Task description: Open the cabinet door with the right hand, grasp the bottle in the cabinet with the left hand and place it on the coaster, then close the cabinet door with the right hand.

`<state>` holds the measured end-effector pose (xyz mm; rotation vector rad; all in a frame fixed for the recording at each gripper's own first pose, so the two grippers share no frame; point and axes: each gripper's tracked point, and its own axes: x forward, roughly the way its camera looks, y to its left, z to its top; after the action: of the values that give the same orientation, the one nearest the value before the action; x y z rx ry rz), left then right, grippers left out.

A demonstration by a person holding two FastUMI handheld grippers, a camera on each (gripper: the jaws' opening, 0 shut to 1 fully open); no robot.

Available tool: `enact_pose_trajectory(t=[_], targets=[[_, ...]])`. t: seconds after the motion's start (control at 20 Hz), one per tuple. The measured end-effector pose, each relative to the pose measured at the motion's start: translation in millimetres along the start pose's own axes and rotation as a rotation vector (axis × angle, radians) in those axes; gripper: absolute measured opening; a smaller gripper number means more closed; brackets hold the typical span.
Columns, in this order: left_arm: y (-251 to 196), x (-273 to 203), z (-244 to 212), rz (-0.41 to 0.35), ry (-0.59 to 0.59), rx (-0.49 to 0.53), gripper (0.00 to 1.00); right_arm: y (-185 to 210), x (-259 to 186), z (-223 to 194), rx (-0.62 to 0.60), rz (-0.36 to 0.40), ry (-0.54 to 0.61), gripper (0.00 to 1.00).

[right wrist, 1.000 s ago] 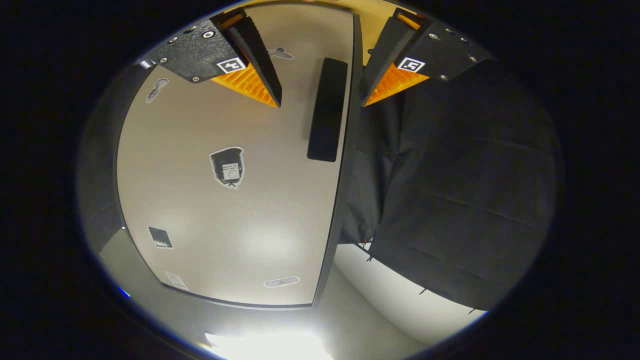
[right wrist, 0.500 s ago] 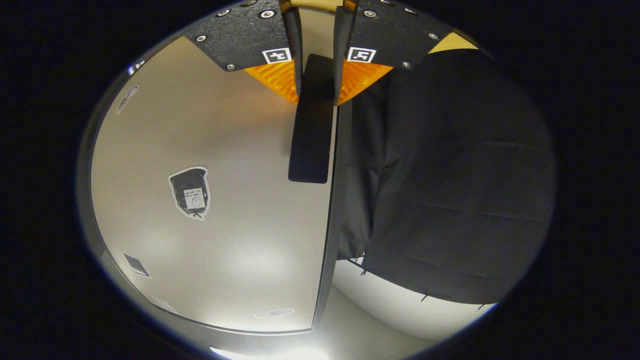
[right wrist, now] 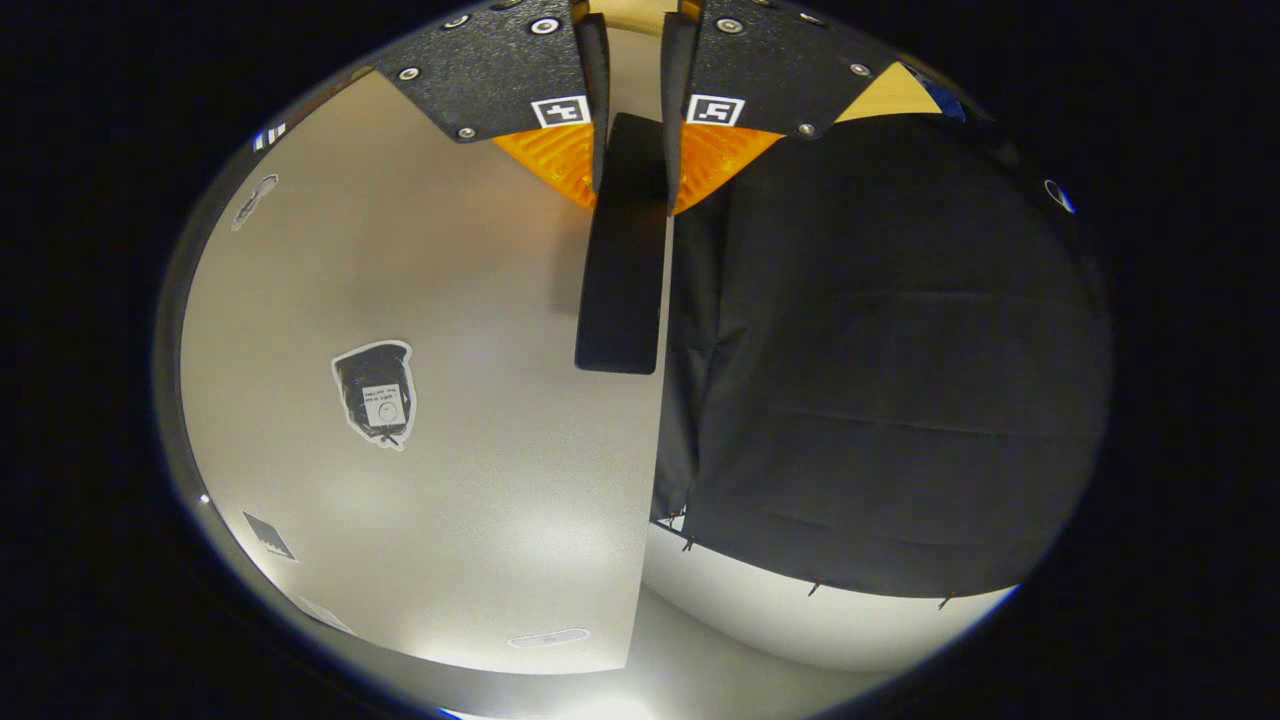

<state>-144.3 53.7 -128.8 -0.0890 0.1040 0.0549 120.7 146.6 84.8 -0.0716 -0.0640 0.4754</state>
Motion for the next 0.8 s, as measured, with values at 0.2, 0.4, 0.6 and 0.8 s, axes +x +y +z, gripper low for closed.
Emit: enact_pose_trajectory(t=[0.2,0.4,0.6,0.8], targets=[[-4.7,2.8,-6.9,-0.025,0.043,-0.035,0.84,-3.3,-5.1,-4.3,0.022,0.046,0.018,0.18],[-6.6,1.1,22.2,-0.021,-0.011,0.007,0.84,-9.2,-5.6,-7.9,0.045,0.091,0.025,0.18],[-13.9,8.2,52.1,0.043,-0.055,0.027,0.84,-7.0,-14.1,-8.3,0.034,0.174,0.018,0.18],[-23.4,-10.7,47.7,0.122,-0.021,0.008,0.84,-12.4,-19.7,-11.3,0.062,0.252,0.038,0.18]])
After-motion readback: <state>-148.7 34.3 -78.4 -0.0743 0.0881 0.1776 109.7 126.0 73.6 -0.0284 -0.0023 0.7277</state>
